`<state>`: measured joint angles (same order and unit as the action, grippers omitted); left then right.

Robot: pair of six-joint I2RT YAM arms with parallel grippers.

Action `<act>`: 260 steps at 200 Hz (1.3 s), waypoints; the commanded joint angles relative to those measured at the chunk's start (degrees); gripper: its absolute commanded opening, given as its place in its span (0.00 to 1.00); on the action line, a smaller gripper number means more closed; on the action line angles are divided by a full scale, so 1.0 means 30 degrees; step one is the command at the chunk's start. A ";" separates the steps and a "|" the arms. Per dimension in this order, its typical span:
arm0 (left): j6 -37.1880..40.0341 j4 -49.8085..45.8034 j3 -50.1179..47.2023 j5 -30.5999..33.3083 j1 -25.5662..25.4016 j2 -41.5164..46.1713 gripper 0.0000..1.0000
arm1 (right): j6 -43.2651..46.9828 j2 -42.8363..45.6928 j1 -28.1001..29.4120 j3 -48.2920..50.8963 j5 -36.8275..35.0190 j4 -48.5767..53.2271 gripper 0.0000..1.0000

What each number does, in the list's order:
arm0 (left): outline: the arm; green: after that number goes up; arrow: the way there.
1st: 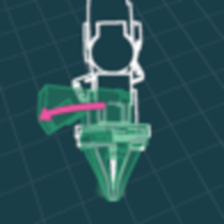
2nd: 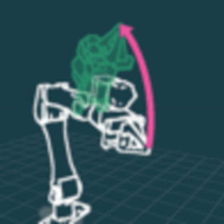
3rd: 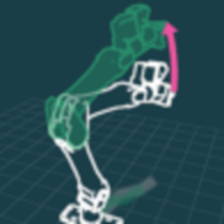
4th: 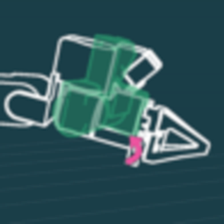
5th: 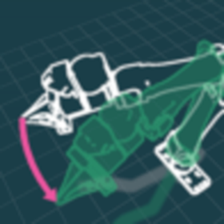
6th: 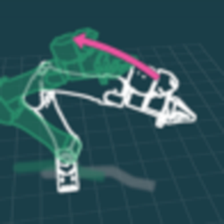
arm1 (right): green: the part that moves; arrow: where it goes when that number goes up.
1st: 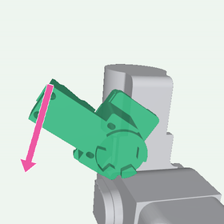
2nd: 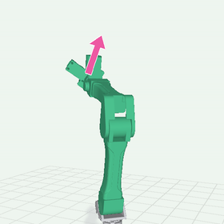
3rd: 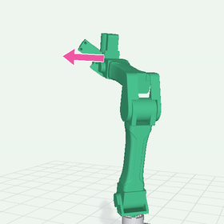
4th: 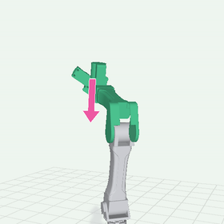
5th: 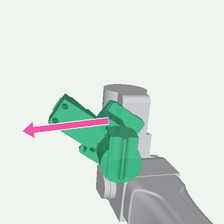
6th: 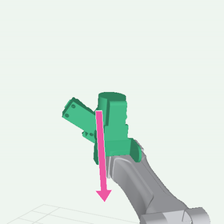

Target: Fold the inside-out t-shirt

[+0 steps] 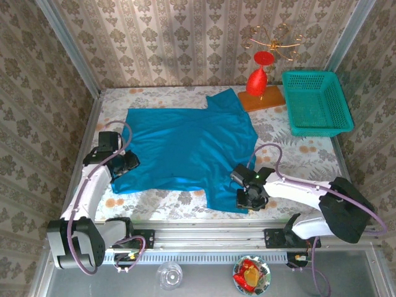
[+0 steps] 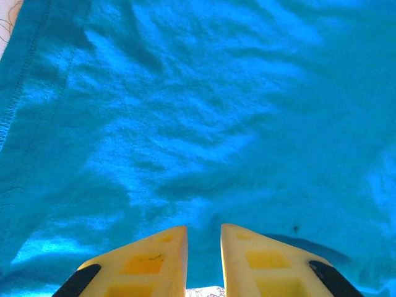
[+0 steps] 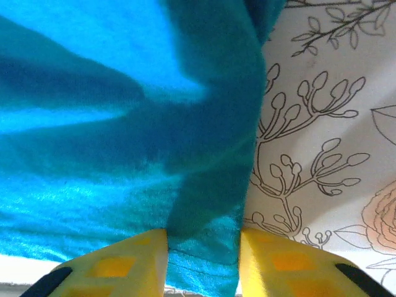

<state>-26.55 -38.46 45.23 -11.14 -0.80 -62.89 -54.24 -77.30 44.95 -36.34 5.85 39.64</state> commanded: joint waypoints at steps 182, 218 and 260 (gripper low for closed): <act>-0.9597 -0.8284 -0.2652 0.6687 -0.2862 0.3916 0.35 | 0.2388 0.9272 -1.1105 0.2181 -0.0601 0.2199 0.00; -0.9941 -0.7065 -0.4139 0.4838 -0.3573 0.3903 0.34 | 0.2989 0.9103 -1.2030 0.2152 0.0411 0.1280 0.00; -0.9287 -0.5464 -0.5554 0.3980 -0.3579 0.2778 0.33 | 0.3558 0.8862 -1.2331 0.1804 0.1671 0.1285 0.00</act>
<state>-54.46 -57.43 29.82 3.20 -11.22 -53.32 -45.52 -50.54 8.43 -30.35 7.84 43.57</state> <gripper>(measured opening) 0.335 0.065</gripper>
